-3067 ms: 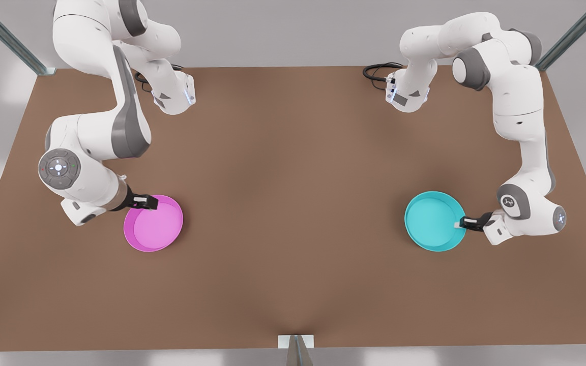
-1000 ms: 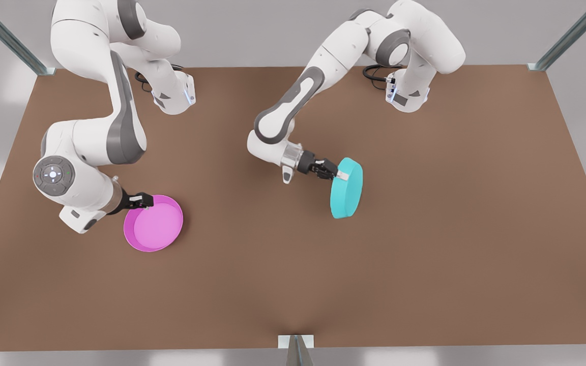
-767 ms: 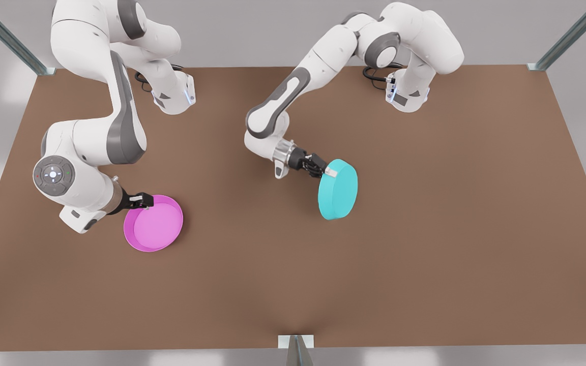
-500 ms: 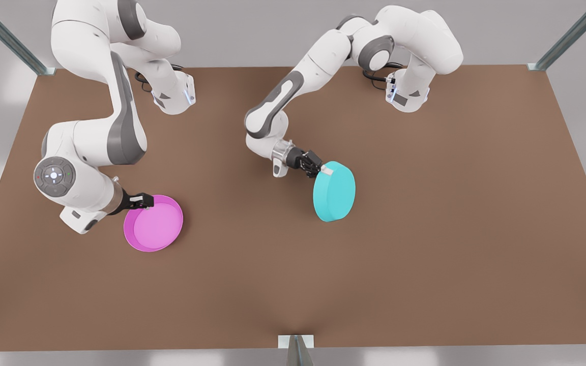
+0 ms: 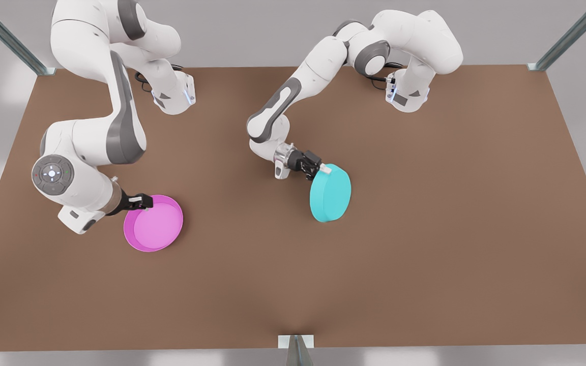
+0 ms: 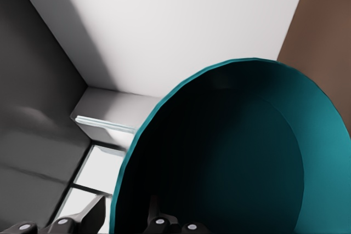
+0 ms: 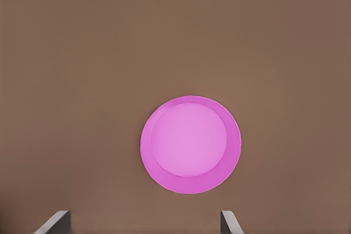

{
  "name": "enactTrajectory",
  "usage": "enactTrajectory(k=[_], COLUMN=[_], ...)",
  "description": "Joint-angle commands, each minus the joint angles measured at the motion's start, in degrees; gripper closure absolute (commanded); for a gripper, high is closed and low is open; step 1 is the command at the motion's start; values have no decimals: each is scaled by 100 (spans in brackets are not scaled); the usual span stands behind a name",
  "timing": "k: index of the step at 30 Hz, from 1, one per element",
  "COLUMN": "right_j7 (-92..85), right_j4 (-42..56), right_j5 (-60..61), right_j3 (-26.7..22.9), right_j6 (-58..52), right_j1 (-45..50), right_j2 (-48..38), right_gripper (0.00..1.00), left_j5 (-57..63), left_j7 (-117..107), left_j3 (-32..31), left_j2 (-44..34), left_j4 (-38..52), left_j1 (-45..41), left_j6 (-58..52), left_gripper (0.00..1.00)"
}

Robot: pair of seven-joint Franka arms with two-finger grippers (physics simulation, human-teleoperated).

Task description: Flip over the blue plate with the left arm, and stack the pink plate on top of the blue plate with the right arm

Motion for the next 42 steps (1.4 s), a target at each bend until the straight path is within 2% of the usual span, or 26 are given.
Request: enactTrajectory(k=[1, 8, 14, 17, 21, 24, 25, 29, 32, 34, 36, 38, 40, 42], right_j7=[-9, -9, 35, 53, 26, 0, -26, -9, 0, 18, 44, -9, -26, 17], right_j4=[0, 0, -44, -88, 18, 255, 264, 273, 334, 343, 308, 317, 325, 317], right_j5=[2, 2, 2, 11, 2, -7, -7, -16, -25, -16, -7, -16, 2, -191], right_j3=[0, 0, 9, 9, 35, 44, 35, 44, 44, 17, 0, 0, 0, 0], right_j6=[0, 0, -26, -677, -659, -624, -615, -607, -615, -589, -439, -360, -220, 9], right_j1=[-1, 8, -71, -133, 139, 183, 140, 183, 218, 184, 87, -10, 8, 60], right_j2=[0, -1, -9, -9, -36, -27, -18, -27, -27, -9, 0, 70, 70, 87], right_gripper=[0, 0, 0, 0, 0, 0, 0, 0, 0, 0, 0, 0, 0, 0], left_j5=[-27, -677, -2294, -2804, -4069, -5291, -5739, -6478, -6873, -7725, -7990, -7551, -7357, -7269], left_j7=[-1, -71, -413, -677, -1450, -2048, -2075, -2075, -2057, -1873, 515, 3038, 4490, 5413], left_j3=[-5, -462, -489, -489, -471, -480, -454, -454, -454, -462, -436, -375, -225, 21], left_j2=[28, 28, 28, 28, 10, -7, -7, -306, -885, -1554, -1712, -1835, -2098, -2827], left_j4=[0, 228, 905, 1063, 1450, 1503, 1775, 1951, 1951, 1951, 1951, 1951, 2004, 1943], left_j1=[1, 1, 54, 63, 142, 371, 388, 722, 1512, 2936, 4307, 5476, 6162, 6435], left_j6=[-1, -273, -45, 43, 368, 1299, 1326, 1344, 1282, 1282, 870, 632, 553, 184], left_gripper=[0, 0, 0, 0, 0, 0, 0, 0, 0, 0, 0, 0, 0, 0])
